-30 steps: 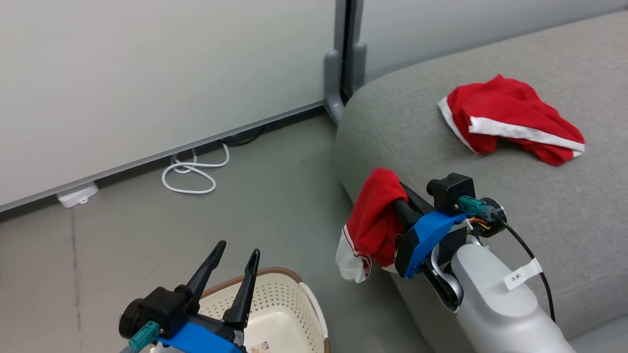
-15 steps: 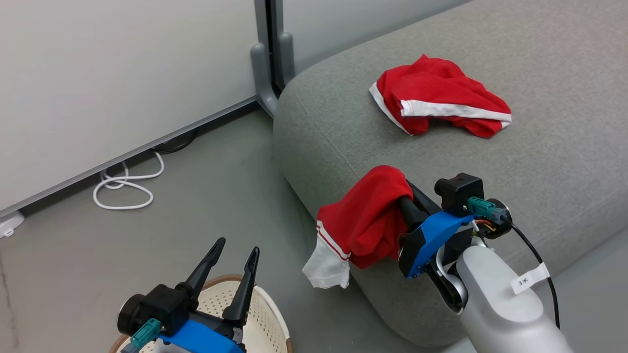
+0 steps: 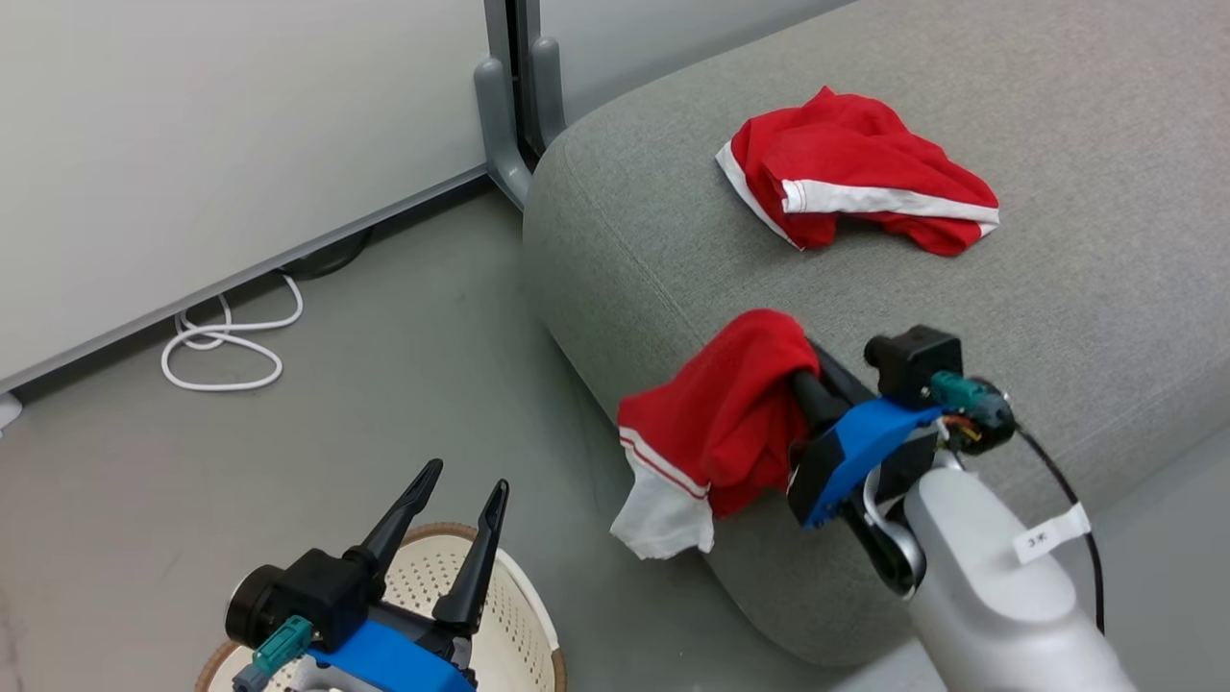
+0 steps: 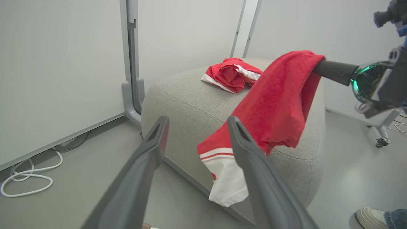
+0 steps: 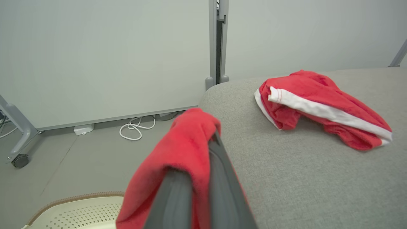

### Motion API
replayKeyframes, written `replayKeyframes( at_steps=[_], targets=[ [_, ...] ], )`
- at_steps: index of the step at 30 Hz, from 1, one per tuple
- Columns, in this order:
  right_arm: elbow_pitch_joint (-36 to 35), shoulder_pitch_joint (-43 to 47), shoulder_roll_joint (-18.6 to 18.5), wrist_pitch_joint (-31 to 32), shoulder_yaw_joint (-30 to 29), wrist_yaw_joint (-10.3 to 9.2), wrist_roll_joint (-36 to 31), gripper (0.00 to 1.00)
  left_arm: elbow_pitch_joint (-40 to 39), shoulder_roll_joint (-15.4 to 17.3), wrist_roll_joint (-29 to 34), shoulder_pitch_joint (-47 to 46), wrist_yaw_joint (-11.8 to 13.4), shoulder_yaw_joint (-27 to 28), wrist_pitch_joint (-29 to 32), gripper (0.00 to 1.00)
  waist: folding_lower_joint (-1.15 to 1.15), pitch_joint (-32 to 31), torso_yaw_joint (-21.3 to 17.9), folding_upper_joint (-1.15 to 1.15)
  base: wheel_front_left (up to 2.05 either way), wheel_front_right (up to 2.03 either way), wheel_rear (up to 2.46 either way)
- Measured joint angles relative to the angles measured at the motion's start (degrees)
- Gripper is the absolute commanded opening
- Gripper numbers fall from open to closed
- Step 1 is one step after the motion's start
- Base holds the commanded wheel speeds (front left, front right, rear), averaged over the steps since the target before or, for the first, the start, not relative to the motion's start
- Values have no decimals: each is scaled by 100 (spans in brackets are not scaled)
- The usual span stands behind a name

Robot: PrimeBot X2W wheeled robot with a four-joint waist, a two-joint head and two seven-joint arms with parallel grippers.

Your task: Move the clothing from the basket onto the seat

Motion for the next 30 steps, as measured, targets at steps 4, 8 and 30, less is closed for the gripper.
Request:
replayKeyframes(
  at_steps=[4, 8, 30],
  targets=[
    [-111, -389, -16, 18, -424, 0, 12, 0, -45, 64, 7, -69, -1, -26, 0, 100, 0, 179, 43, 0, 0, 0, 0],
    [-304, -969, -176, 154, -904, -1, -65, 0, -143, 182, 41, -246, -1, -43, 0, 100, 0, 460, 119, 0, 0, 0, 0],
    [-1170, -3227, -2011, 1523, -4027, -1, -427, 0, -1237, 1031, 330, -1152, 38, -103, 137, 100, 2, 2717, 754, 0, 0, 0, 0]
  ],
)
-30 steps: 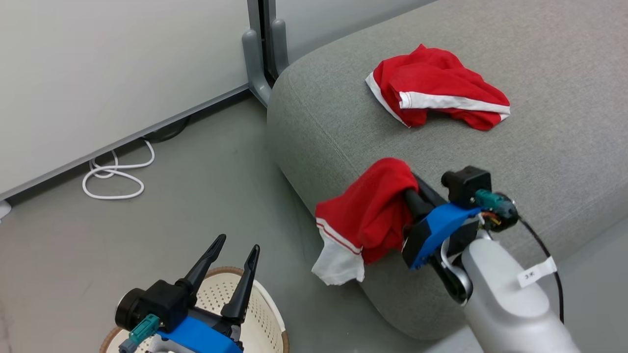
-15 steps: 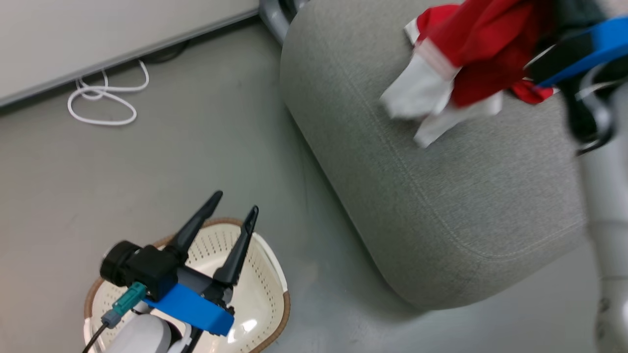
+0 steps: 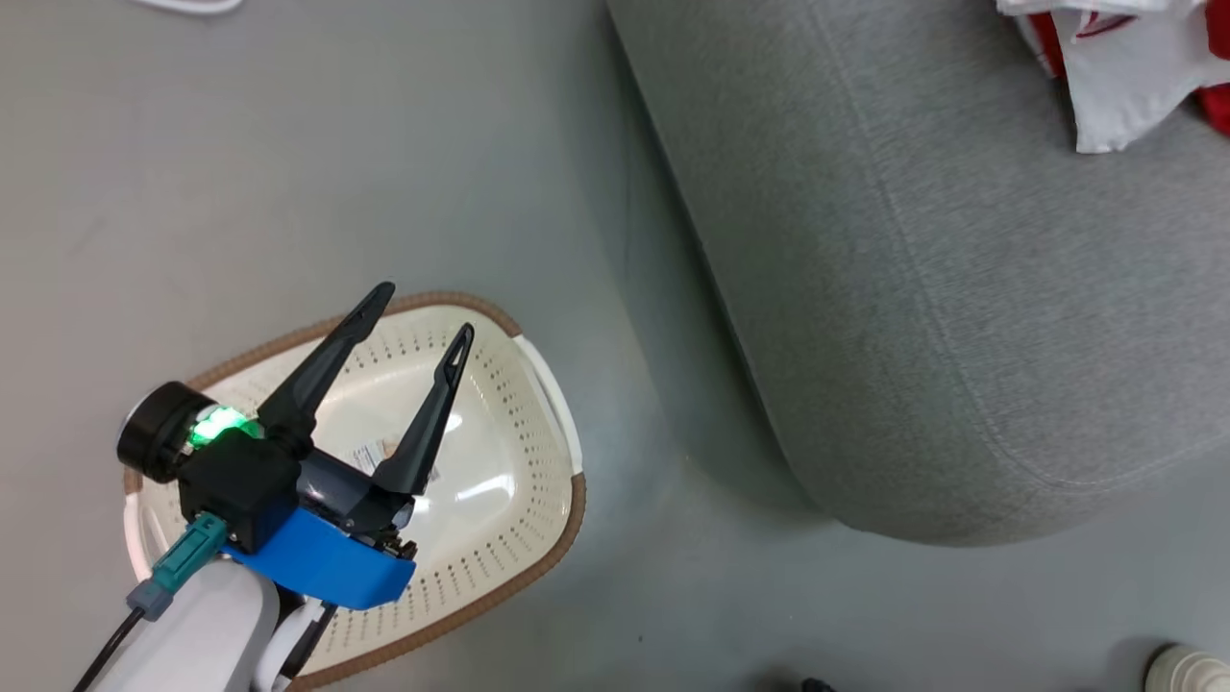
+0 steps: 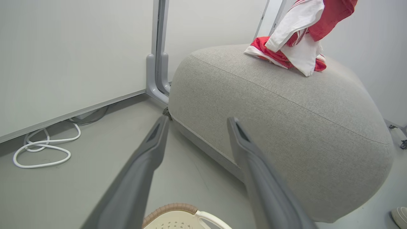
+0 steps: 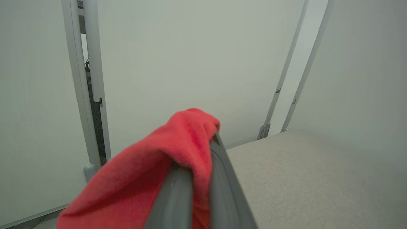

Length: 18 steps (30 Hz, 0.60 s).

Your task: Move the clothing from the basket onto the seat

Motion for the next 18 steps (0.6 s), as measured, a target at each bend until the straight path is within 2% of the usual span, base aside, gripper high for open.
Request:
replayKeyframes(
  at_steps=[11, 12, 13, 14, 18],
  targets=[
    [1272, 354, 303, -560, -411, 1, -557, 0, -482, 276, 127, -91, 108, 102, 81, 100, -1, 661, 264, 0, 0, 0, 0],
    [1386, 354, 326, -603, -414, 1, -603, 26, -503, 279, 127, -91, 120, 104, 91, 100, -1, 677, 277, 0, 0, 0, 0],
    [1496, 350, 341, -627, -407, 1, -668, 46, -512, 281, 127, -91, 130, 103, 91, 100, 0, 684, 286, 0, 0, 0, 0],
    [1596, 335, 357, -648, -411, 1, -726, 100, -511, 281, 126, -90, 143, 102, 92, 100, 0, 680, 291, 0, 0, 0, 0],
    [1939, 286, 379, -708, -338, 1, -899, 100, -434, 270, 132, -91, 145, 53, 92, 100, -1, 583, 323, 0, 0, 0, 0]
  ],
)
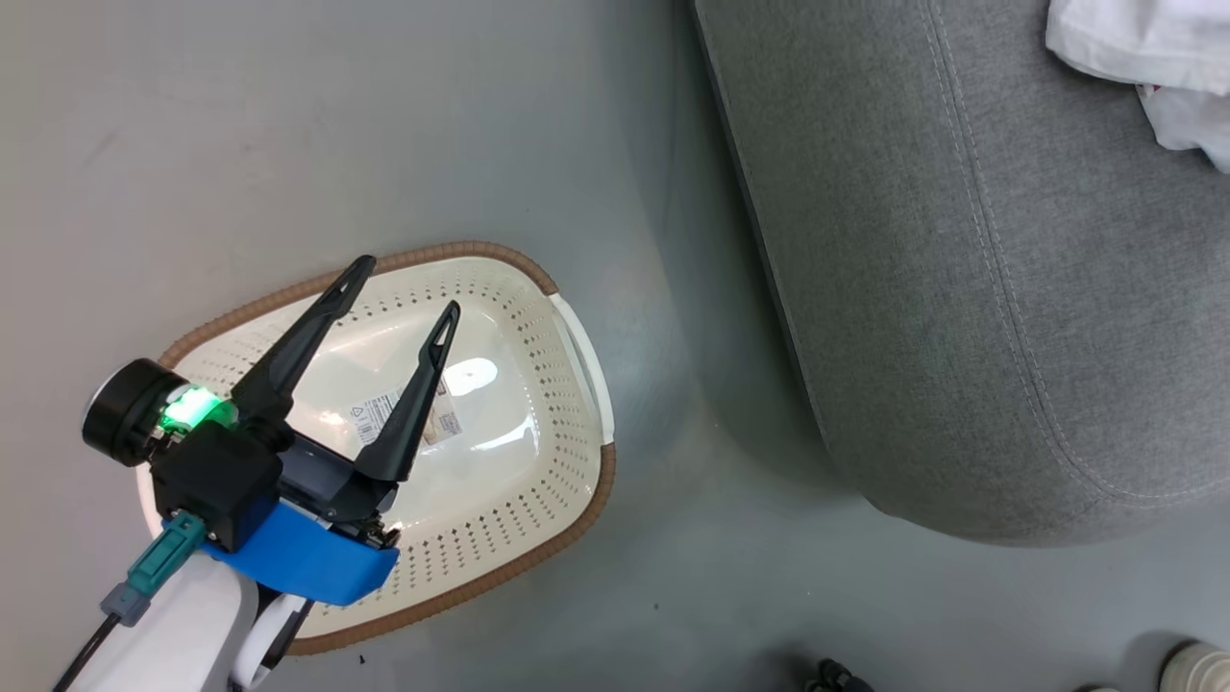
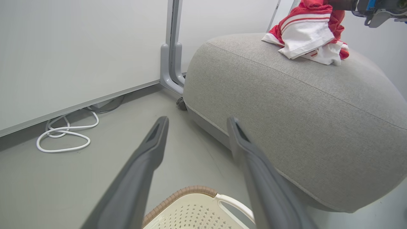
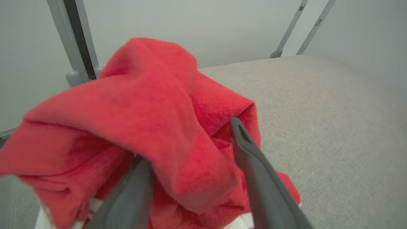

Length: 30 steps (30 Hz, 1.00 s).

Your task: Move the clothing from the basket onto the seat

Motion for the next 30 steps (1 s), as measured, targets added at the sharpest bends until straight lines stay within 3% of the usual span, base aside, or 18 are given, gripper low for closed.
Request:
replayKeyframes(
  at_steps=[6, 16, 23, 30],
  targets=[
    [219, 110, 20, -246, 367, 0, -110, 100, 328, -209, -70, -8, -1, -59, -103, 100, 0, -381, 65, 0, 0, 0, 0],
    [74, 1068, 249, -394, 1283, 0, -170, 100, 1026, -691, -322, 186, -51, -86, -220, 100, -1, -1454, 127, 0, 0, 0, 0],
    [-660, 1882, 437, -497, 1904, 0, 27, 100, 1324, -1042, -455, 547, -96, 98, -227, 100, -2, -2262, 140, 0, 0, 0, 0],
    [-1819, 3082, 710, -441, 2150, 0, 175, 100, 1614, -1336, -447, 938, -135, 364, -229, 100, -2, -2983, 177, 1, 0, 0, 0]
  ],
)
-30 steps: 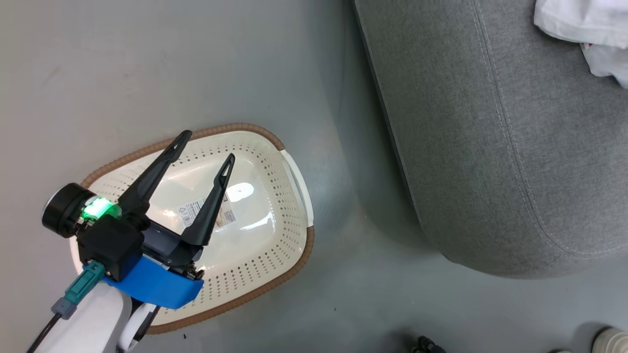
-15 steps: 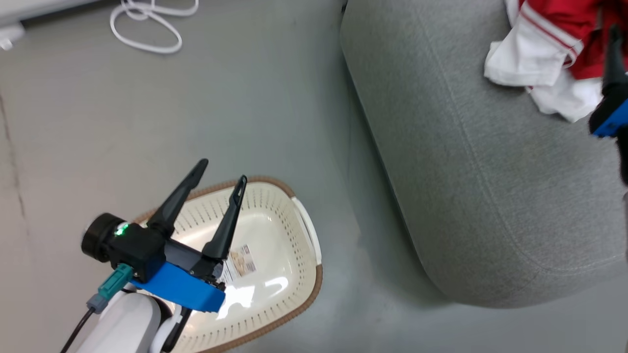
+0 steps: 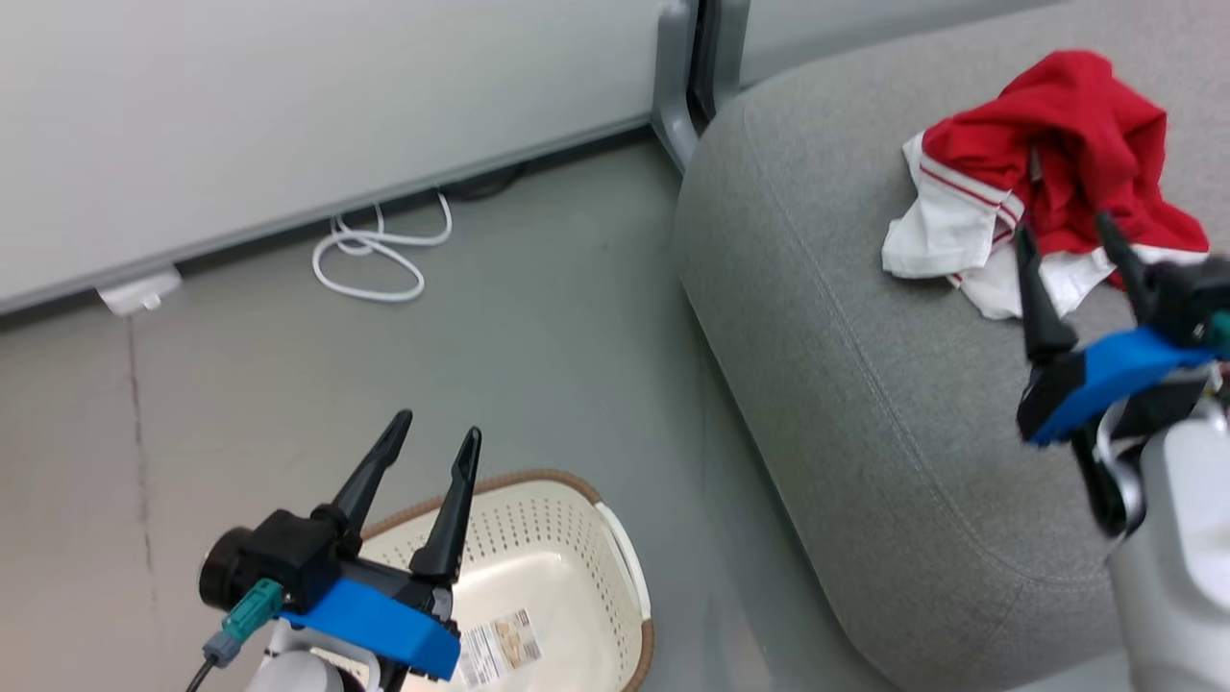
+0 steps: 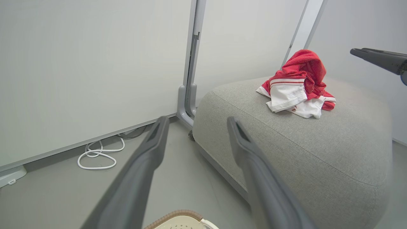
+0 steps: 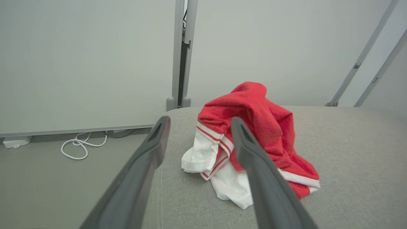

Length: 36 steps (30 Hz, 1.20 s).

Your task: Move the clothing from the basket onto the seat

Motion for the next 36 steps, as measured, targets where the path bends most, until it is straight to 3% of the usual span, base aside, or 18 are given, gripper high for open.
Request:
replayKeyframes(
  at_steps=[12, 22, 36],
  targets=[
    [-1697, 2077, 751, 93, -67, 0, 62, 100, 382, -349, 133, 453, -16, 503, 0, 100, 0, -655, 286, 0, 0, 0, 0],
    [-2082, 3003, 916, 38, 107, 0, -11, 100, 468, -667, 343, 757, -19, 1060, 0, 100, 1, -908, 826, 0, 0, 0, 0],
    [-2201, 3360, 940, 89, 232, 0, 109, 100, 753, -790, 517, 950, -27, 1641, -1, 100, 2, -1061, 1470, 0, 0, 0, 0]
  ],
)
